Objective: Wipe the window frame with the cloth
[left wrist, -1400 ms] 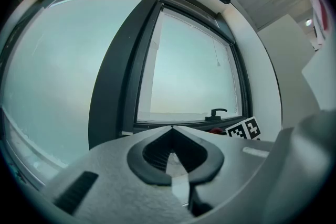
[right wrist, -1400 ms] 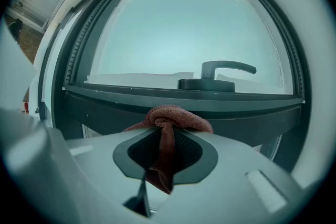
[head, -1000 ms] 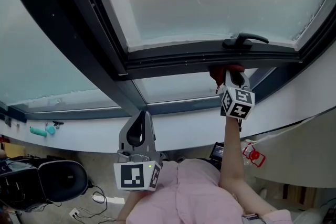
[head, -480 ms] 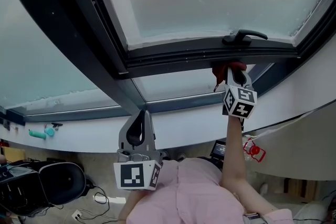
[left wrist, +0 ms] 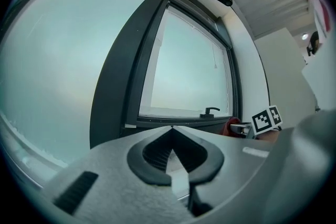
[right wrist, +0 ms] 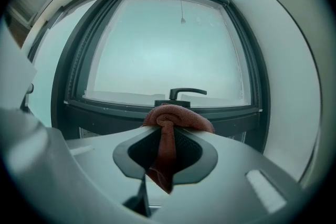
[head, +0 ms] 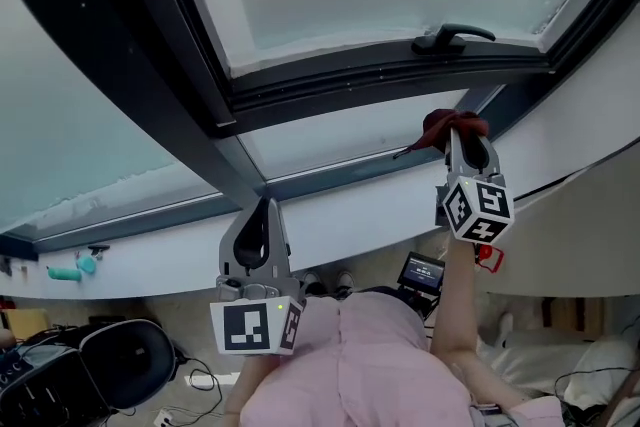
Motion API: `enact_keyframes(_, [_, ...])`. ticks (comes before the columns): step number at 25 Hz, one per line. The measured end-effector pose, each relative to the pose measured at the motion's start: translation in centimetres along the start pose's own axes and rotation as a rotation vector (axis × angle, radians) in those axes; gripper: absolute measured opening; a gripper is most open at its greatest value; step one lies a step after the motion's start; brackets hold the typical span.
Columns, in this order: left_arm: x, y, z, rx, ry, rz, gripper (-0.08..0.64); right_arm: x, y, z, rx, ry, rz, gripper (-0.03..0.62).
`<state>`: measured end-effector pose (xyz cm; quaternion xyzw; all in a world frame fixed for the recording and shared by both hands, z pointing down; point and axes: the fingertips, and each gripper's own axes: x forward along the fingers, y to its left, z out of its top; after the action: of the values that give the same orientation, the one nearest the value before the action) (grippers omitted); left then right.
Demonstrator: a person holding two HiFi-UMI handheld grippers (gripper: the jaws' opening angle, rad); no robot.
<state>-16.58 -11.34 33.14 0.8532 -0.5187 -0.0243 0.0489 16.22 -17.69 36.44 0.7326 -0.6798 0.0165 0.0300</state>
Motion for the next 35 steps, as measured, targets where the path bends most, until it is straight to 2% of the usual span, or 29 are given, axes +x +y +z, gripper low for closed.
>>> enact_keyframes(11, [-1.1, 3.1, -0.7, 0.013, 0.028, -0.029, -0.003, -6.2, 0.3, 2.8, 0.031, -0.086, -0.088, 0.069])
enact_keyframes(18, [0.1, 1.9, -0.6, 0.015, 0.021, -0.064, -0.003, -7.1, -0.9, 6.3, 0.015, -0.159, -0.097, 0.069])
enact_keyframes(23, [1.2, 0.5, -0.9, 0.018, 0.030, -0.051, -0.003, -5.6, -3.2, 7.7, -0.002, -0.196, -0.099, 0.069])
enact_keyframes(28, [2.9, -2.2, -1.3, 0.013, 0.040, -0.006, -0.003, -2.2, -5.6, 9.6, -0.017, -0.227, -0.040, 0.069])
enact_keyframes(35, [5.3, -8.4, -1.3, -0.005, 0.013, 0.066, -0.003, 3.5, -7.1, 11.4, -0.074, -0.239, 0.141, 0.069])
